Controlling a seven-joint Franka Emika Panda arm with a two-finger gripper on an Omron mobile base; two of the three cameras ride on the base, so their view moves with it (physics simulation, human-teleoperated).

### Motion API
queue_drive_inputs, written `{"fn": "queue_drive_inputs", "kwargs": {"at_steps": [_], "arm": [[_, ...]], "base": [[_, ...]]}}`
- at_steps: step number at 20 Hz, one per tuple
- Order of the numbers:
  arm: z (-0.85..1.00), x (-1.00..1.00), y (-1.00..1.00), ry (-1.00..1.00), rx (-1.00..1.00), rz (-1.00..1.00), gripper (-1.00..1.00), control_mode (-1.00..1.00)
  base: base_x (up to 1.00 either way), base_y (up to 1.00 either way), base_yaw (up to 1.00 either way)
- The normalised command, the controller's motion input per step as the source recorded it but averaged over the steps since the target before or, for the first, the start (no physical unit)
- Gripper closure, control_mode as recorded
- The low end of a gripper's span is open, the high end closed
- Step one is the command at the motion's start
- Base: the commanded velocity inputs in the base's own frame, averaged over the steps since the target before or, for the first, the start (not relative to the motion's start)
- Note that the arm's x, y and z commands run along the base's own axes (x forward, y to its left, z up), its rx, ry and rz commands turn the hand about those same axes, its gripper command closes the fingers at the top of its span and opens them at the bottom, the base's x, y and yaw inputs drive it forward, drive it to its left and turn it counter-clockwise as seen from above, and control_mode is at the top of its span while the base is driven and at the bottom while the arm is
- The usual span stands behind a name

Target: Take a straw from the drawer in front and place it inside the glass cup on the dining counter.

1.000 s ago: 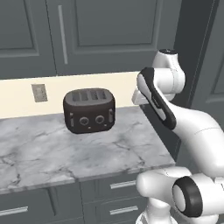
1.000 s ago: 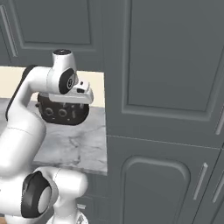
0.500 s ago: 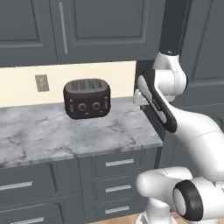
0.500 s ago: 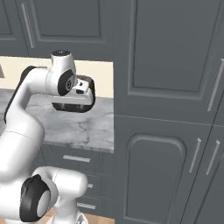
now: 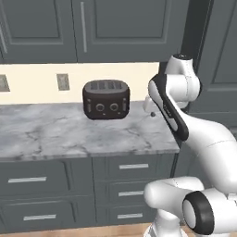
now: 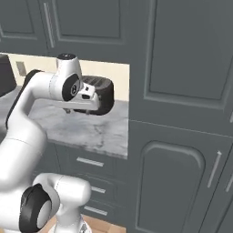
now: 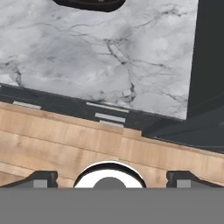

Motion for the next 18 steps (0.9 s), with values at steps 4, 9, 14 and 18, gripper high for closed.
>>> {"fn": "queue_drive_inputs", "kwargs": {"at_steps": [4, 9, 14, 18], "arm": [[0.0, 0.0, 0.0, 0.0, 0.0, 0.0, -1.0, 1.0], [0.0, 0.0, 0.0, 0.0, 0.0, 0.0, -1.0, 1.0], [0.0, 0.0, 0.0, 0.0, 0.0, 0.0, -1.0, 1.0], [0.0, 0.0, 0.0, 0.0, 0.0, 0.0, -1.0, 1.0]], "base": [[-0.15, -0.52, 0.41], [-0.45, -0.77, 0.29], [-0.42, -0.65, 0.17], [-0.63, -0.65, 0.13]]}}
